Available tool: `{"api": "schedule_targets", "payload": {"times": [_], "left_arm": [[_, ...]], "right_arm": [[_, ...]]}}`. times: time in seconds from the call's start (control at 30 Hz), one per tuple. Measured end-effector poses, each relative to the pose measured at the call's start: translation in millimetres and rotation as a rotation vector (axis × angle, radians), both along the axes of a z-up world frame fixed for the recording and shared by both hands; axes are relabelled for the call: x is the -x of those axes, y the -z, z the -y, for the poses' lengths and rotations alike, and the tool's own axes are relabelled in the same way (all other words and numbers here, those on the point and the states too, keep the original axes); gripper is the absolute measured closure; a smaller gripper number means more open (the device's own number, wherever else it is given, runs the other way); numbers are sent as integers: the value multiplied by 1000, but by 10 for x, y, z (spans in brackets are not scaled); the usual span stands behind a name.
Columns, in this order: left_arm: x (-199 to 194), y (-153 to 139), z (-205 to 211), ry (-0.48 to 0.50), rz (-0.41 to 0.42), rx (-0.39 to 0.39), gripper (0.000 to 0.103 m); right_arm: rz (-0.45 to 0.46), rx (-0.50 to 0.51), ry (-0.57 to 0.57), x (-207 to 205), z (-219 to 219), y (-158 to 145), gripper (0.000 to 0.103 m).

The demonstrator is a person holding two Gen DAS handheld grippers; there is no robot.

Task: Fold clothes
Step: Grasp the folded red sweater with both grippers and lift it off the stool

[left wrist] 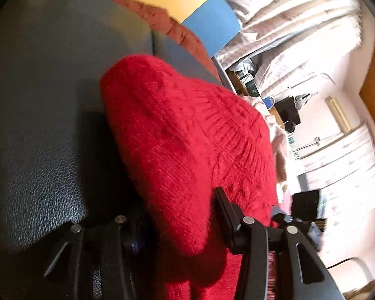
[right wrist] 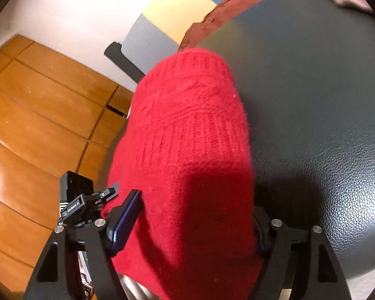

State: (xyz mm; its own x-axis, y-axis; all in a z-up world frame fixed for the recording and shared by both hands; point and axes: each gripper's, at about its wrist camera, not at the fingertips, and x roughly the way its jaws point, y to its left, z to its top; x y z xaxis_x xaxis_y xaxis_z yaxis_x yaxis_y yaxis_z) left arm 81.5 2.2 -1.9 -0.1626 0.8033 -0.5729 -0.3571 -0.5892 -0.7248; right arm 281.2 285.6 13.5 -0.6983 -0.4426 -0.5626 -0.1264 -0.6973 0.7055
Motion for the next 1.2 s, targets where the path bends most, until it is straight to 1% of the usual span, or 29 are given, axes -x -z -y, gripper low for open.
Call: {"api": "schedule_targets", "payload": {"times": [0.07, 0.1, 0.13, 0.17, 0.23, 0.3, 0.33, 0.43, 0.53, 0.67, 0.77, 0.8, 0.9, 0.97, 1.03, 1.13, 1.2], "left_arm": [[-64, -22, -40, -2, -30, 19, 57], [-76, -33, -69, 13, -26, 27, 58], [-89, -44, -98, 28, -22, 36, 61], [-109, -58, -123, 40, -25, 47, 63], [-186, -110, -149, 51, -74, 84, 68], [-258, -166, -150, 45, -123, 99, 70], [-279, -184, -139, 36, -130, 94, 71], [-350, -281, -104, 11, -161, 85, 72], [-439, -453, -84, 7, -199, 61, 72], [-574, -672, 7, -1, -254, 57, 72], [-638, -778, 111, -23, -262, 47, 72], [-661, -806, 179, -37, -263, 39, 72], [-729, -896, 388, -78, -265, 18, 72], [-768, -988, 552, -112, -277, 9, 72], [-799, -1122, 726, -158, -303, 3, 72], [-897, -1393, 1113, -241, -358, 5, 73], [-977, -1609, 1432, -310, -407, 13, 72]], "right_arm": [[1, -33, -5, -4, 42, -18, 27], [0, -45, 4, -24, 53, -21, 31], [-3, -52, 12, -42, 66, -24, 38], [-8, -52, 20, -55, 80, -28, 41], [-29, -55, 36, -105, 92, -50, 53], [-47, -81, 38, -152, 113, -114, 60], [-50, -95, 38, -160, 124, -160, 62], [-62, -132, 36, -187, 154, -300, 65], [-93, -144, 17, -228, 169, -454, 66], [-146, -124, -24, -271, 212, -625, 67], [-186, -112, -68, -272, 335, -755, 68], [-198, -113, -84, -278, 387, -800, 68], [-237, -102, -133, -45, 614, -969, 69], [-259, -92, -164, 14, 735, -1074, 69], [-291, -78, -211, 72, 891, -1220, 69], [-350, -68, -303, 233, 1208, -1465, 70], [-410, -68, -392, 394, 1543, -1701, 70]]}}
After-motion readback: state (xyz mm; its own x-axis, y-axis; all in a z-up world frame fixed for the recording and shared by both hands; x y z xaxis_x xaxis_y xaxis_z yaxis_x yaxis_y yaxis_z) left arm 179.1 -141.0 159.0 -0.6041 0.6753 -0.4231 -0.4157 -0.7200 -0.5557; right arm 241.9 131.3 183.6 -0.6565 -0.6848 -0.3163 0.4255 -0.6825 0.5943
